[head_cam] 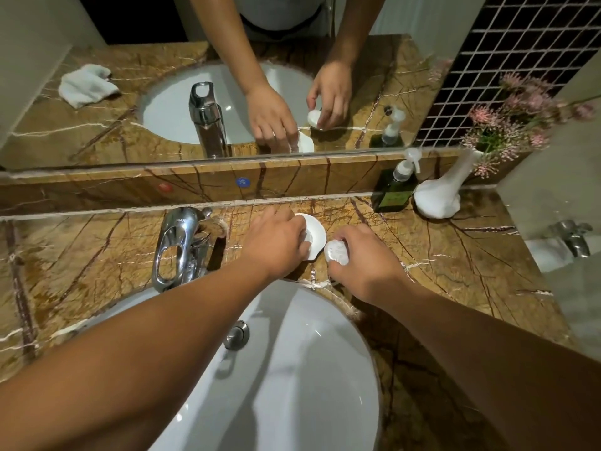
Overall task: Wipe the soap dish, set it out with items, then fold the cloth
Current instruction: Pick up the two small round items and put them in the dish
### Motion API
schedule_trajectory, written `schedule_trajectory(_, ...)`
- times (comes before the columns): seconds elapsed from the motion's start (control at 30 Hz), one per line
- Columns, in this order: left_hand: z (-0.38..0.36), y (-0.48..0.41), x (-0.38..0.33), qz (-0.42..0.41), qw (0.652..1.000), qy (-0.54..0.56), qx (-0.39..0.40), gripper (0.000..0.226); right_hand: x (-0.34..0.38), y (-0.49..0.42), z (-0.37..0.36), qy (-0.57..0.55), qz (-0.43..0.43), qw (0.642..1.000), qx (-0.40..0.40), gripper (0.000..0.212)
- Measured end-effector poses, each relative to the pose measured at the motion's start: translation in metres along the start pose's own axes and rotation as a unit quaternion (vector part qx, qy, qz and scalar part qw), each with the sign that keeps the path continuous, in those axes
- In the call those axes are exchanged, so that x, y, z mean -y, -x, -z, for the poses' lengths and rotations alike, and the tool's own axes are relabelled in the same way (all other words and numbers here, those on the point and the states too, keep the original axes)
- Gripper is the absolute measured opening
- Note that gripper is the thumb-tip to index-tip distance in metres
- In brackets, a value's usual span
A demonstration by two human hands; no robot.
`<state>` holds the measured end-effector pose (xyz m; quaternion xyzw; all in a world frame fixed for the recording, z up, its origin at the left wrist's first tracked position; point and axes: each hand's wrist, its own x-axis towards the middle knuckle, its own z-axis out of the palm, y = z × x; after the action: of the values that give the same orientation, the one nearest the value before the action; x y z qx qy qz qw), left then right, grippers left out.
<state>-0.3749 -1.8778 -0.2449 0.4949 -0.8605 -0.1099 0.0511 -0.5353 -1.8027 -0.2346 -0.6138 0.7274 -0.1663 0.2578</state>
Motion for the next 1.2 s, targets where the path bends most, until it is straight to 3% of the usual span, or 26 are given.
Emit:
schedule_trajectory(0.6,0.014,0.049,0.029,0.037,0.997,0.052,-0.051,0.04,0.043,-0.027,-0.013,0.064,0.045,0.997,-0.001,0.05)
schedule_trajectory(1.2,0.007,0.041,0.036,0.048,0.995,0.075,-0.039,0.042,0.047,-0.054,-0.029,0.116,0.077,0.99,0.02,0.048)
